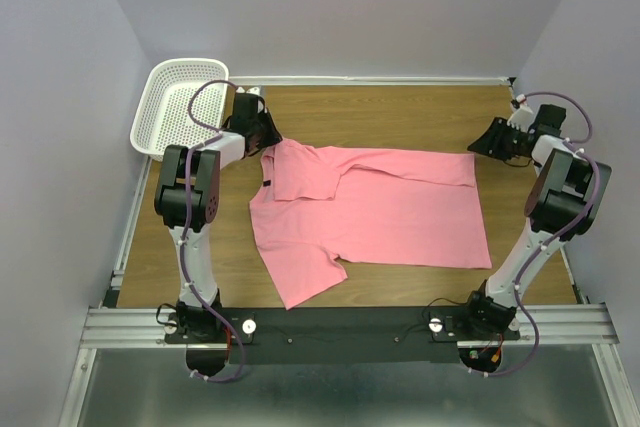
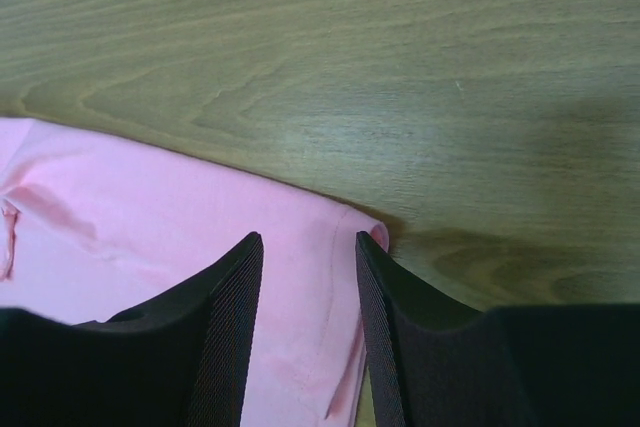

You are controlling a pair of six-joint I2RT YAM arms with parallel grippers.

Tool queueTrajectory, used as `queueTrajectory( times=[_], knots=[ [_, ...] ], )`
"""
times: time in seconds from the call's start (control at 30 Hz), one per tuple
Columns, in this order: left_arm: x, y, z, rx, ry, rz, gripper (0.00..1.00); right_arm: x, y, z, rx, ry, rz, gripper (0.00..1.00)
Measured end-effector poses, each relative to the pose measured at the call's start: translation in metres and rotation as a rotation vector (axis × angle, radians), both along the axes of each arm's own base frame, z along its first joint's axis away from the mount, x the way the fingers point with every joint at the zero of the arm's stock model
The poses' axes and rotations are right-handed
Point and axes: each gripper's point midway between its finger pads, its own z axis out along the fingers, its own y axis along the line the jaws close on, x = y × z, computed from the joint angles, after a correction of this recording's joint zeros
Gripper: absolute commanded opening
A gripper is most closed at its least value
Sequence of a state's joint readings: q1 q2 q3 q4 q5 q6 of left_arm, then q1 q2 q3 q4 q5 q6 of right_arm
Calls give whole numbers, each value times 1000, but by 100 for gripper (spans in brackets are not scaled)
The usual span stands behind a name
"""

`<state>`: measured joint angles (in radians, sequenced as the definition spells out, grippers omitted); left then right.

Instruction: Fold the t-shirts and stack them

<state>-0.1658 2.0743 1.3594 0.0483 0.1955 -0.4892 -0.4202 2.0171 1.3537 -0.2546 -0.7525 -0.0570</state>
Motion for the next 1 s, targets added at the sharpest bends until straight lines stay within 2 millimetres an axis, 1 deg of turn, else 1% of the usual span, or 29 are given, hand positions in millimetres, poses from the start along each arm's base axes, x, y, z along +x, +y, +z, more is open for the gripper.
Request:
queueTrajectory(
  times=[0.2,0.3,0.53,0.73,0.77,0.83,0.87,0.93,0.97,1.0],
  knots=[
    [1,0,1,-1,-1,1,15,8,-7,-1,-3,12,-37,46],
    [2,0,2,-2,-5,1,15,15,-10,-7,2,20,-51,45],
    [4,-1,1,-3,-4,0,13,12,-9,-30,30,71,-61,45],
    [5,-1,1,-3,-5,-1,11,11,-8,-33,29,75,-56,42],
    [5,-1,1,-3,-5,-1,11,11,-8,-33,28,75,-54,38],
    [6,-1,1,-3,-6,1,11,9,-8,-34,27,75,-49,34],
    [6,0,1,-4,-6,2,10,9,-7,-35,28,75,-44,28],
    [6,0,2,-5,-7,2,10,8,-7,-36,25,74,-40,21],
    [6,1,2,-5,-7,3,10,7,-7,-37,24,76,-39,12],
    [7,1,2,-5,-7,4,10,6,-6,-38,24,80,-36,8]
  ],
)
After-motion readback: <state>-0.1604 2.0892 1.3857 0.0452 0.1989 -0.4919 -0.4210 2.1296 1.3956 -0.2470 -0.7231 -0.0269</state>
